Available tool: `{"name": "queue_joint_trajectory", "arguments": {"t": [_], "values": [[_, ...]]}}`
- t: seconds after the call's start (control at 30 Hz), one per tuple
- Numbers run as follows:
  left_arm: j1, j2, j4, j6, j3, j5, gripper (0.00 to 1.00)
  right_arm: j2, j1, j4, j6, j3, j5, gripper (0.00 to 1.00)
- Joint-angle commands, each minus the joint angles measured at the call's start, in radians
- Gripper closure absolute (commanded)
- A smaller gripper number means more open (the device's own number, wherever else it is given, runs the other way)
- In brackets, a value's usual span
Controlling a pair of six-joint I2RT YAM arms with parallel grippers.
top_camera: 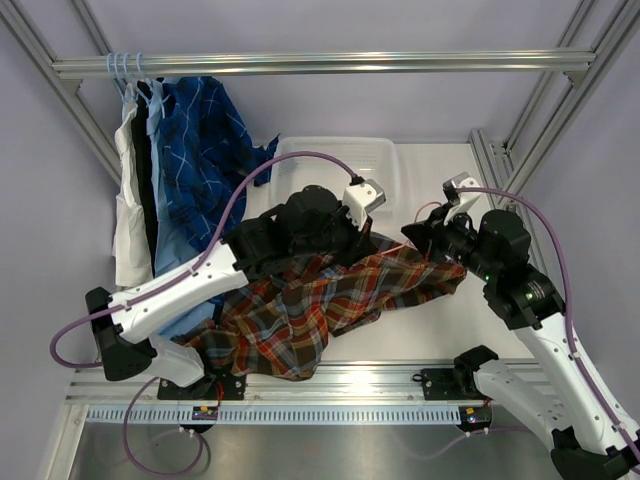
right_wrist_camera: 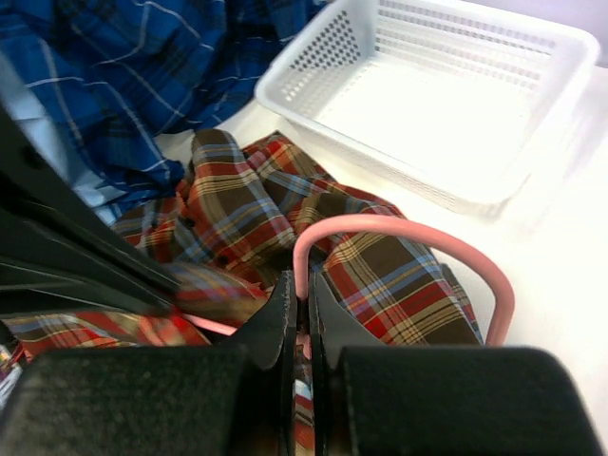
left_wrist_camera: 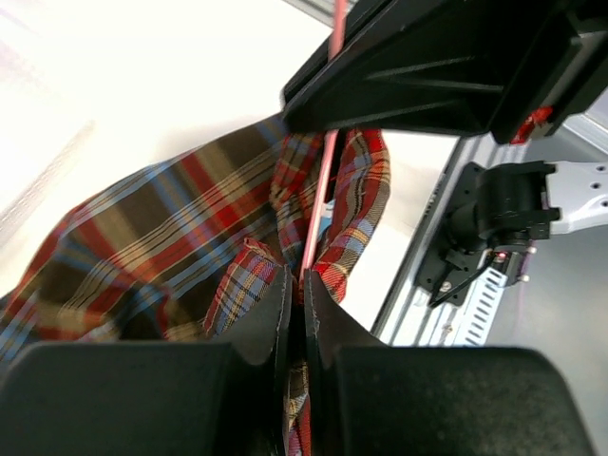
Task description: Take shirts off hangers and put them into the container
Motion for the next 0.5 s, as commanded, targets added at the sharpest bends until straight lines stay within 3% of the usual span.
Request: {"name": "queue_joint_trajectory", "arguments": {"t": [0.0, 0.2, 0.3, 0.47], "values": [[-0.005, -0.104, -0.041, 0.017, -0.006, -0.11, 1.0, -0.036, 0.006, 0.035, -0.016, -0.022, 0.186, 1.0], [-0.005, -0.297, -0.116, -0.023, -0.144, -0.218, 1.0, -0.062, 0.004, 0.005, -0.008, -0.029, 0.347, 1.0], [-0.005, -0.411, -0.147, -0.078, -0.29, -0.242, 1.0, -0.07, 0.004, -0.024, 0.003, 0.032, 0.406, 1.0], [-0.005, -0.55, -0.098, -0.211, -0.468, -0.172, 1.0, -0.042, 0.004, -0.057, 0.038, 0.14, 0.412, 1.0]]}}
